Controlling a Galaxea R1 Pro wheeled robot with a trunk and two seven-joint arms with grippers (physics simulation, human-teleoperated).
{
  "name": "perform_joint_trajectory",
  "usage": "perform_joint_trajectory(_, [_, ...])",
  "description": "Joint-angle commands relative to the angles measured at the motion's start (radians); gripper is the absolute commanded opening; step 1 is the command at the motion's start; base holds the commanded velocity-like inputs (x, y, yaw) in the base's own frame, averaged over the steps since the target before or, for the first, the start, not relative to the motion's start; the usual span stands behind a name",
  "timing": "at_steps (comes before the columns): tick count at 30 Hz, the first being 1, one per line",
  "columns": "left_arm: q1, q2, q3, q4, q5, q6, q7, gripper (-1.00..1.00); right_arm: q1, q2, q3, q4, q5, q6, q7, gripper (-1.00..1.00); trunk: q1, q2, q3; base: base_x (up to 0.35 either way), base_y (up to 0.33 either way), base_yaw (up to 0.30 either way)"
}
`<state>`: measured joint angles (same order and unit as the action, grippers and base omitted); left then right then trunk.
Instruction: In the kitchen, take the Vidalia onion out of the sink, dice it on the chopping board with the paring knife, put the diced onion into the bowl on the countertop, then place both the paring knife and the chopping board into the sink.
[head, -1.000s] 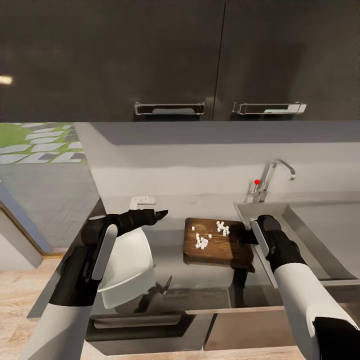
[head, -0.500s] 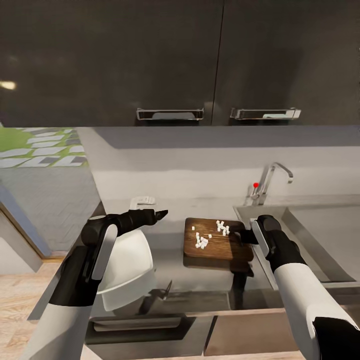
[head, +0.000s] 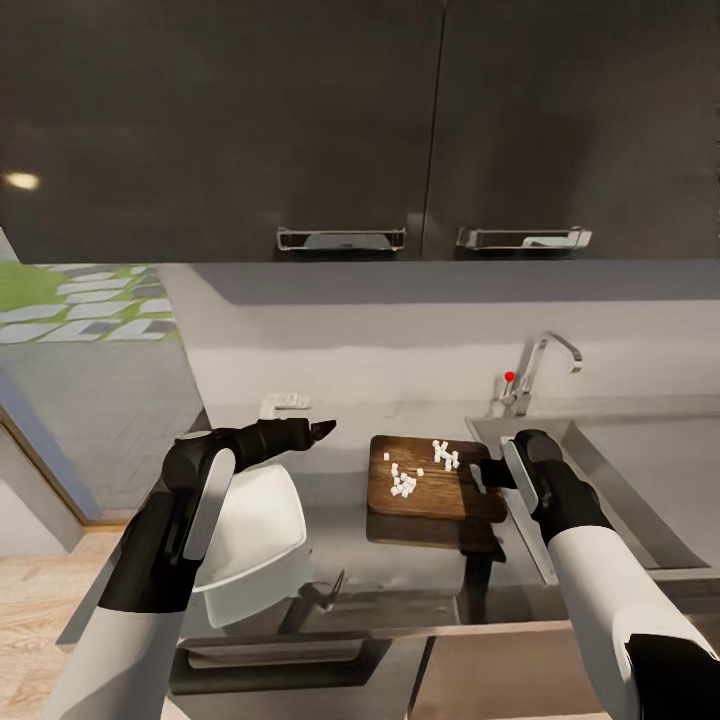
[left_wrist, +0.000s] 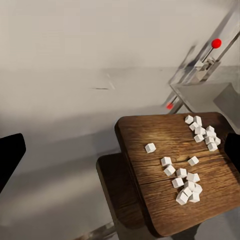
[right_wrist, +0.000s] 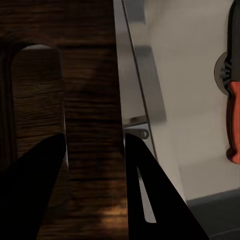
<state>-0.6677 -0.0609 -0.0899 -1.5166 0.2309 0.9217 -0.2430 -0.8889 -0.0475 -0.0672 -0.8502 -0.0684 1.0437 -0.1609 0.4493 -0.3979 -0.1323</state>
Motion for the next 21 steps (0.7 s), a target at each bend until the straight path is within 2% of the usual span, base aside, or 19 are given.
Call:
perform_joint_trajectory(1, [-0.001,0.000,0.001,-0.001,-0.002,0.005,-0.004,1.00,-0.001,0.000,0.000,-0.001,-0.008,0.003,-0.006,-1.00,0.001,-0.002,-0.001,0.000,0.000,0.000])
perform_joint_trajectory(21, [-0.001,0.000,0.002,-0.001,-0.001,0.005,-0.004,1.00,-0.001,0.000,0.000,-0.001,-0.008,0.003,-0.006,-1.00,0.001,-0.002,0.031,0.000,0.000,0.000])
